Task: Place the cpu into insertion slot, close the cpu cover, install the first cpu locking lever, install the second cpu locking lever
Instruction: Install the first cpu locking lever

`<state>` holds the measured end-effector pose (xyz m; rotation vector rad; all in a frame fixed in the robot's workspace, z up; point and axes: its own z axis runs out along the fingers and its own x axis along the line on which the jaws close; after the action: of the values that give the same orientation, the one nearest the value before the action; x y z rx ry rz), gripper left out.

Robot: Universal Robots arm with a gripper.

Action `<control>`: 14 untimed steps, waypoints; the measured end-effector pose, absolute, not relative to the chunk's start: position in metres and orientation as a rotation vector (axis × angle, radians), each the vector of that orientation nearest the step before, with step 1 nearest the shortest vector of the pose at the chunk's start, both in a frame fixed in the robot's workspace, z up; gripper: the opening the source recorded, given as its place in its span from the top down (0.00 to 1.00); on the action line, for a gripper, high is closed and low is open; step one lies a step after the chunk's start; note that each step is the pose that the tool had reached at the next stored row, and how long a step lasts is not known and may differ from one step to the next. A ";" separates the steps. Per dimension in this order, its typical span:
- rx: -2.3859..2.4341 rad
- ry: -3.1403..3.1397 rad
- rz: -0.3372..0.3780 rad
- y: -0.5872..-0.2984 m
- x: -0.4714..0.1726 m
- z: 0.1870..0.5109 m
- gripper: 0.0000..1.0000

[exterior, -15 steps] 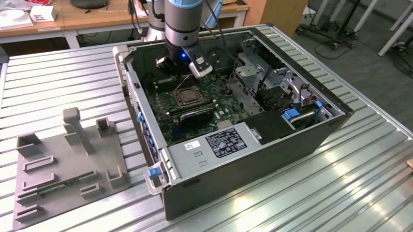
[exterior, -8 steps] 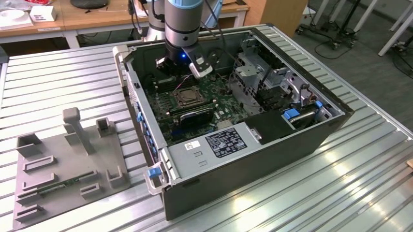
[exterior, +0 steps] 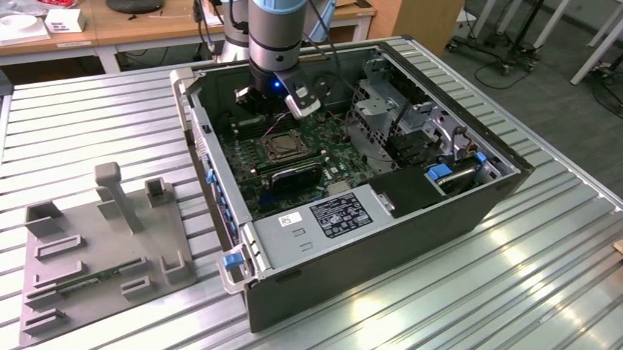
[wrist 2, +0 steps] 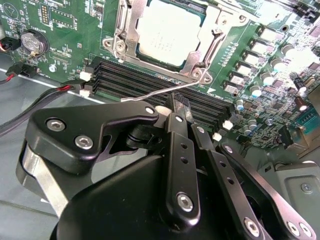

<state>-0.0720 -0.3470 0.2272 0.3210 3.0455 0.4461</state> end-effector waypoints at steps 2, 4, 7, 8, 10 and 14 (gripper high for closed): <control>0.321 3.046 0.446 -0.347 -0.072 0.226 0.90; 0.321 3.046 0.446 -0.347 -0.072 0.225 0.90; 0.321 3.046 0.446 -0.347 -0.072 0.224 0.90; 0.321 3.045 0.446 -0.347 -0.072 0.224 0.90; 0.321 3.045 0.446 -0.346 -0.072 0.224 0.90; 0.321 3.046 0.446 -0.344 -0.072 0.224 0.90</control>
<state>-0.0718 -0.3440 0.2239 0.3210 3.0455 0.4461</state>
